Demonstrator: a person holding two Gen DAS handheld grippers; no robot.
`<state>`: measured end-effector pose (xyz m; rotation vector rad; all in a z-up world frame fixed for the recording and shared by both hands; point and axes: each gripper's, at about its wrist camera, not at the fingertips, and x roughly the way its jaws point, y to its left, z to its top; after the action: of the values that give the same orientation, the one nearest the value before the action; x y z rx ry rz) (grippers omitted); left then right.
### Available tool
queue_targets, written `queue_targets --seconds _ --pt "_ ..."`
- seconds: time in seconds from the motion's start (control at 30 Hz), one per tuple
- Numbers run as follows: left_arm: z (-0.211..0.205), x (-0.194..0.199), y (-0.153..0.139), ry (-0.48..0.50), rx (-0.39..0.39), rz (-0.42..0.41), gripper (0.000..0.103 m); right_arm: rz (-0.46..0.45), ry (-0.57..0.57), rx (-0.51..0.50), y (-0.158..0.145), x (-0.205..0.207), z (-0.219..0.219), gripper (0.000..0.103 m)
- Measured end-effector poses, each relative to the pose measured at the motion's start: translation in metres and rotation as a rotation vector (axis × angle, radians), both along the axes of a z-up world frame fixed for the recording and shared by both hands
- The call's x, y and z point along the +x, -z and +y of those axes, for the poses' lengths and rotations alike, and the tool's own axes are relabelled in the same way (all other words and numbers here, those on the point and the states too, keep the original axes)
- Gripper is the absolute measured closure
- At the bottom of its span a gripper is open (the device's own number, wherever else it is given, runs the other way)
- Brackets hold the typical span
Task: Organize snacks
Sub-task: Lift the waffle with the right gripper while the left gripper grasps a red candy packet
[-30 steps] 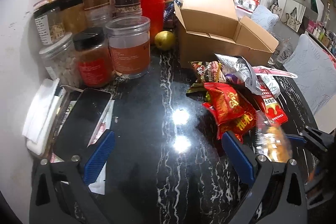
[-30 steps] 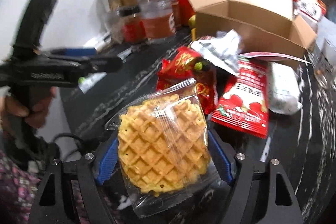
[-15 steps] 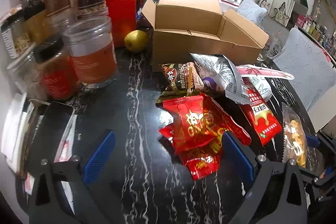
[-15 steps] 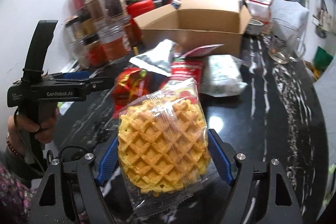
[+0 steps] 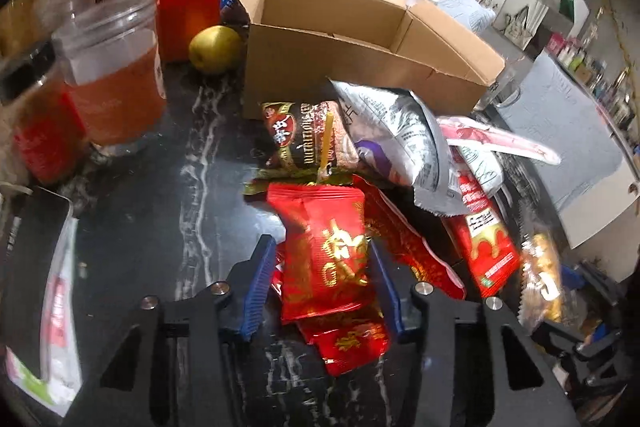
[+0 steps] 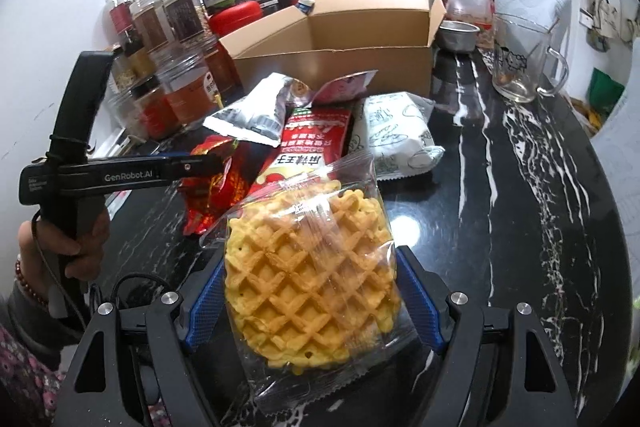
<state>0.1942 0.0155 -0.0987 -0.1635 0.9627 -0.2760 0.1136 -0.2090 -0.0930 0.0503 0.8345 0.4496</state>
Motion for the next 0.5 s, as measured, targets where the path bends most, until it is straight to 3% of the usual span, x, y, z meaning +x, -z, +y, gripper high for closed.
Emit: queue_targets --seconds 0.13,0.5 --pt "-0.002 0.003 -0.001 -0.005 0.014 -0.014 0.067 0.005 0.016 0.003 0.001 0.001 -0.003 0.024" --pt "0.004 -0.02 -0.018 -0.004 0.003 -0.064 0.067 -0.018 0.025 0.035 -0.008 -0.008 -0.004 0.024"
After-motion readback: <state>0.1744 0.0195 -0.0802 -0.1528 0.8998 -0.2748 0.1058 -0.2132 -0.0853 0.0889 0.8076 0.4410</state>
